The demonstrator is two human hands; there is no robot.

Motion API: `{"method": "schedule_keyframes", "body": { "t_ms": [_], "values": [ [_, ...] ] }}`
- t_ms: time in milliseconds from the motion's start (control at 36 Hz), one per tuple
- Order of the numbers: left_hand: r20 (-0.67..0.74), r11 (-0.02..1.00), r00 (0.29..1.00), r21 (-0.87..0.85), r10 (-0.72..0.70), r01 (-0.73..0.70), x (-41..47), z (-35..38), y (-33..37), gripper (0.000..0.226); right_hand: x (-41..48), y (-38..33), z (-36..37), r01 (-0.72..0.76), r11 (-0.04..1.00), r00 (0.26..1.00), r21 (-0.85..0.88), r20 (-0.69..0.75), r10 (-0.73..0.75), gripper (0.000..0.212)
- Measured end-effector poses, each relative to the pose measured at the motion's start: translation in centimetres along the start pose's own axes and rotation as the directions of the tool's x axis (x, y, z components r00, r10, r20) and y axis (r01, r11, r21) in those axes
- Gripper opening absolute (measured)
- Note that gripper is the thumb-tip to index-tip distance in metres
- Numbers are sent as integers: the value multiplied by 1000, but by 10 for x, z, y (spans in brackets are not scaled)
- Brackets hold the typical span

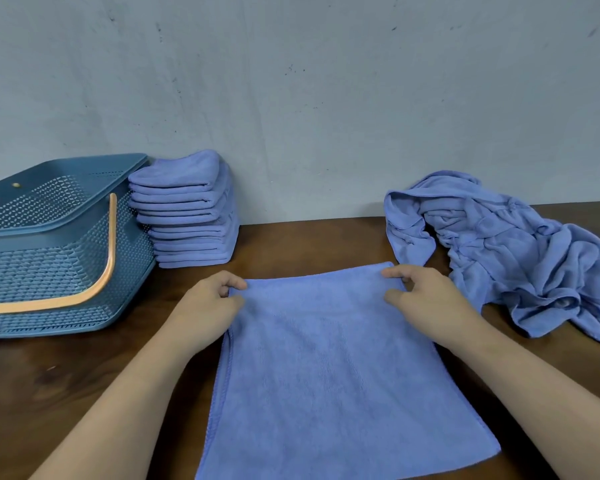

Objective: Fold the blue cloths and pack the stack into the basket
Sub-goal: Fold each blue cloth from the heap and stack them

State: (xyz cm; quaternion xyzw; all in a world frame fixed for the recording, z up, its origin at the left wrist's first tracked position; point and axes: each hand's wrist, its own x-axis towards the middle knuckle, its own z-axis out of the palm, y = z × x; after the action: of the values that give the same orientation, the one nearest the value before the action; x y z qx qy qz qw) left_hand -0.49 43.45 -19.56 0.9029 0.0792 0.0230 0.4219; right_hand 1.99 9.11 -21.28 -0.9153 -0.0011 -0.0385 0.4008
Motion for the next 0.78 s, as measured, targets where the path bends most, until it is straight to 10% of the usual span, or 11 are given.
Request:
{"method": "schedule_keyframes", "body": {
  "t_ms": [250,361,472,778],
  "values": [
    [148,942,959,-202,-240,267,-1,-24,8,22,-10,1,-1,157,833,972,-530,-68,-227,52],
    [279,958,932,-104,-230,268,-12,-32,15,32,-10,3,7,417,803,907,-426,135,-399,49],
    [367,971,903,-5,-221,239,-20,-32,23,34,-12,7,17,421,796,887,-434,379,-263,59],
    [445,951,844,70,-300,301,-14,-41,12,30,-13,1,12,403,790,875,-463,448,-184,66]
  ]
}}
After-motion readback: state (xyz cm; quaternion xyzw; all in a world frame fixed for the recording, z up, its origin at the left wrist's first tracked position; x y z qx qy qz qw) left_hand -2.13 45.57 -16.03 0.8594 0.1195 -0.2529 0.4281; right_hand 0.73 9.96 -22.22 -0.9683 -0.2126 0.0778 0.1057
